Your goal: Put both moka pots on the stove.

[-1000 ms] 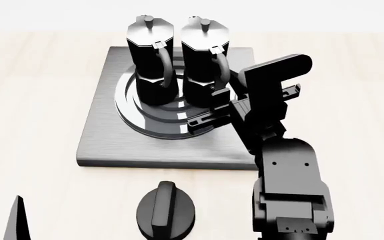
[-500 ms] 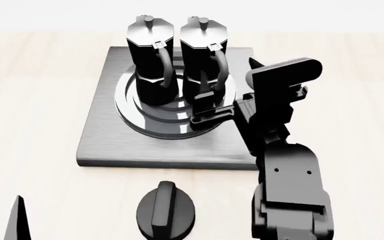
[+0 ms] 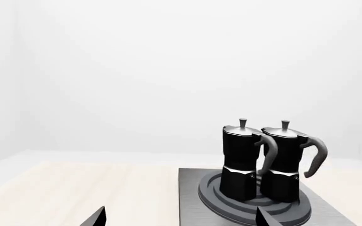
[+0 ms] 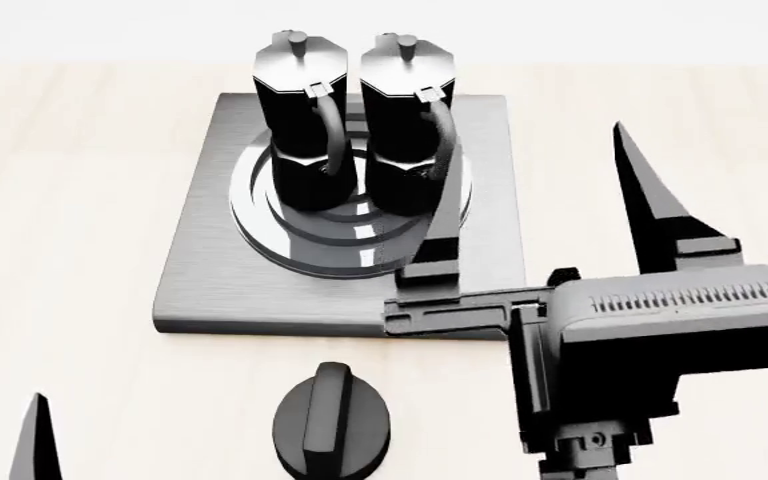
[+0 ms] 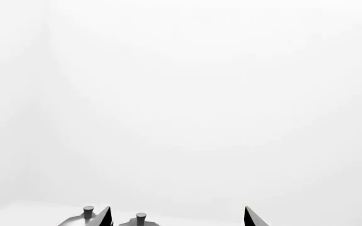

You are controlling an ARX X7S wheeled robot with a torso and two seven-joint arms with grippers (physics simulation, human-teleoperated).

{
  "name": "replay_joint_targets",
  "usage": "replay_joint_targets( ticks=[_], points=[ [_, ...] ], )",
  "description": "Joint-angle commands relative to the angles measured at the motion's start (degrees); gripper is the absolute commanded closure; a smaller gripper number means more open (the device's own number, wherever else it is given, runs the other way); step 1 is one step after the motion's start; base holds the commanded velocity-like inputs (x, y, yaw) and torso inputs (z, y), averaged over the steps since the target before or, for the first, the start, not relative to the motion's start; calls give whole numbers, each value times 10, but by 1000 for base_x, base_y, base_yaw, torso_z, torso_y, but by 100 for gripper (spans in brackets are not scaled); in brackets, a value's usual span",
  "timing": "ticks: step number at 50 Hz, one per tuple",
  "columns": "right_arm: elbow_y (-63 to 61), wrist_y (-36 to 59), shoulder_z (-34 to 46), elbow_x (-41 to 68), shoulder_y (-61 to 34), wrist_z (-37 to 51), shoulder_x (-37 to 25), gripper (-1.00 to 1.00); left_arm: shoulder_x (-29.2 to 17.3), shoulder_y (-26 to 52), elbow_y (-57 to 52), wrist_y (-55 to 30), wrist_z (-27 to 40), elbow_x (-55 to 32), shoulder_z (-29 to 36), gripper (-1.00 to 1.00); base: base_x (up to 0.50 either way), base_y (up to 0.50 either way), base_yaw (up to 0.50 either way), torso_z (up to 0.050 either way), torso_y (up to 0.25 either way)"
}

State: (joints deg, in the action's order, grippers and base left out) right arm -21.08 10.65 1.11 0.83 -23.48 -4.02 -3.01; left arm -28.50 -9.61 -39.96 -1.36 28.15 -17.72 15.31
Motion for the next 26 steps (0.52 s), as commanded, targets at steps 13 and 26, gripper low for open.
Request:
replay_joint_targets(
  ticks=[13, 26],
  points=[
    [-207, -54, 13, -7, 264, 63, -28, -100, -1, -2, -4, 2, 6, 5, 2, -100, 0, 0, 0, 0, 0],
    [-185, -100, 20, 5, 306, 74, -39, -100, 1, 3, 2, 1, 6, 11, 9, -100, 0, 0, 0, 0, 0]
  ],
)
